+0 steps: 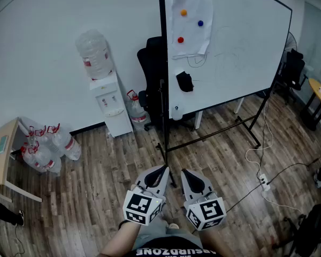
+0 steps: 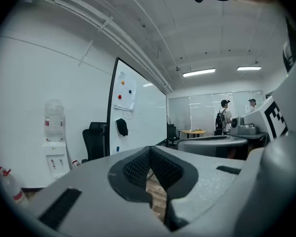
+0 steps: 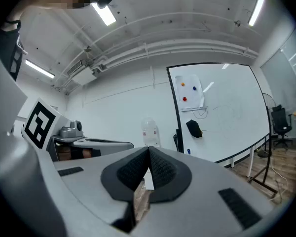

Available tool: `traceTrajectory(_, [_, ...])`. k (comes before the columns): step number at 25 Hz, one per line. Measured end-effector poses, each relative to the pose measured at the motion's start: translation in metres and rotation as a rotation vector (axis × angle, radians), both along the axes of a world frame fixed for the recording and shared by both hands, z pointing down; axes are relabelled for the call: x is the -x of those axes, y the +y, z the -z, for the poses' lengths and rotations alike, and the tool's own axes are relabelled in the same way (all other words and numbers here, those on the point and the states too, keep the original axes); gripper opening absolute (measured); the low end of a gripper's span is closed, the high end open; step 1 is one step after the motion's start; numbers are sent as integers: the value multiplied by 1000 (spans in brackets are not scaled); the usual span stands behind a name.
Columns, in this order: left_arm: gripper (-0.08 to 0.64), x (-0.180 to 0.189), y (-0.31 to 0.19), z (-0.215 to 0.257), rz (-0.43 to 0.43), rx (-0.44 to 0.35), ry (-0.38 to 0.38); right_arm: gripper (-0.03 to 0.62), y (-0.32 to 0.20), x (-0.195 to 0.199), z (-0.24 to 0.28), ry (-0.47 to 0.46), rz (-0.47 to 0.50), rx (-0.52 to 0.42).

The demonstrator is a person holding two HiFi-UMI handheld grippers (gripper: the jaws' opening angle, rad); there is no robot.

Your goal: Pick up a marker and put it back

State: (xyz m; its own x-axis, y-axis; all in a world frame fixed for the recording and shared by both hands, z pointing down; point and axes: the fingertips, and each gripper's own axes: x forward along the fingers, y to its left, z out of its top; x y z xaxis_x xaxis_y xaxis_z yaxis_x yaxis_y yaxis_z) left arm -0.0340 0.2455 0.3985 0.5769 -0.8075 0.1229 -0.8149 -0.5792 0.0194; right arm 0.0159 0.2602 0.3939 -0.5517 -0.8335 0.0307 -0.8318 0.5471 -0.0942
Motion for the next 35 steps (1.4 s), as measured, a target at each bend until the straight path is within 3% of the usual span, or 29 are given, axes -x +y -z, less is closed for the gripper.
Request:
traceTrajectory(6, [8, 2, -13, -8, -5, 14, -2, -3, -13, 2, -2, -46, 22, 6])
traceTrajectory(12, [8, 6, -43, -16, -5, 34, 9, 5, -42, 7, -7, -22, 51, 28])
traceTrajectory(15, [8, 7, -61, -17, -7, 35, 13, 100, -58, 9, -9, -10, 64, 45])
traceTrajectory(22, [8, 7, -112, -22, -19, 48, 41, 181, -110, 8, -2, 10, 45, 1])
traceTrajectory(35, [8, 18, -211, -13, -40, 31, 84, 201, -213, 7, 4, 54, -1, -14])
